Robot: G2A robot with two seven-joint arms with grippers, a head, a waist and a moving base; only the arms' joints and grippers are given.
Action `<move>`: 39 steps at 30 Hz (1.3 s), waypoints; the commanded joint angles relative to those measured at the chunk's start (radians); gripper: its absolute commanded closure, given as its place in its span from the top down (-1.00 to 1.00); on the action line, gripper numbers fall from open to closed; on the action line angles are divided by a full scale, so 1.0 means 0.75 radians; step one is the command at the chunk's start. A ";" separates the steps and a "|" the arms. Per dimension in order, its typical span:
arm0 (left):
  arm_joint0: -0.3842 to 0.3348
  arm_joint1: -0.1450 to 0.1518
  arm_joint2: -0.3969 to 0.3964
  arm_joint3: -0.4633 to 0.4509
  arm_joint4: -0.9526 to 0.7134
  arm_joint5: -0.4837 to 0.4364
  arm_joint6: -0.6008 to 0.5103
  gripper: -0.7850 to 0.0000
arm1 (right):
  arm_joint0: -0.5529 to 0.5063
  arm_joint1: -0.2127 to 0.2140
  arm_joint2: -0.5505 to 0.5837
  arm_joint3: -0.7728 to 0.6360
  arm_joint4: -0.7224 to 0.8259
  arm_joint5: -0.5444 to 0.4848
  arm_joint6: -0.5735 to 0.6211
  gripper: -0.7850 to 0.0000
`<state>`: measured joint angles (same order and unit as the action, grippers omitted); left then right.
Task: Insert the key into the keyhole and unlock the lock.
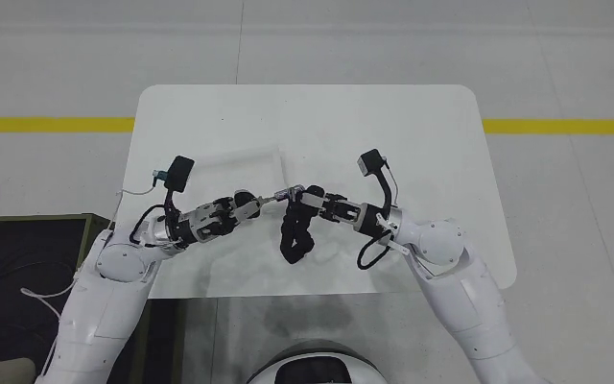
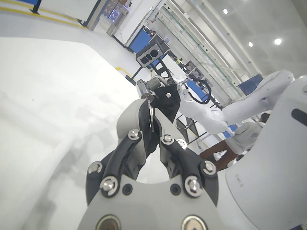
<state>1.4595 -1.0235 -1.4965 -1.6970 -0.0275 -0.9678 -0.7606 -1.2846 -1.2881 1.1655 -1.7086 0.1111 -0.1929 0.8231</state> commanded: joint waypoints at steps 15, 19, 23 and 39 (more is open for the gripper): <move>0.031 -0.010 0.011 -0.152 1.166 -0.059 0.793 -1.00 | 0.016 0.009 -0.019 -0.020 -0.002 0.025 0.005 -1.00; 0.031 0.011 0.041 -0.150 1.473 -0.059 1.066 -1.00 | 0.014 0.012 -0.014 -0.024 0.000 0.027 0.002 -1.00; 0.025 0.028 0.046 -0.126 1.794 -0.059 1.394 -1.00 | 0.008 0.016 -0.010 -0.029 0.000 0.024 0.000 -1.00; 0.023 0.046 0.106 0.057 2.340 0.181 2.134 1.00 | -0.035 0.035 0.059 -0.052 -0.099 0.011 -0.147 -1.00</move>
<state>1.4723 -0.9903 -1.4151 -1.6644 1.7331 -0.8380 0.8170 -1.3045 -1.2651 1.1923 -1.7403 0.0853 -0.1826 0.7482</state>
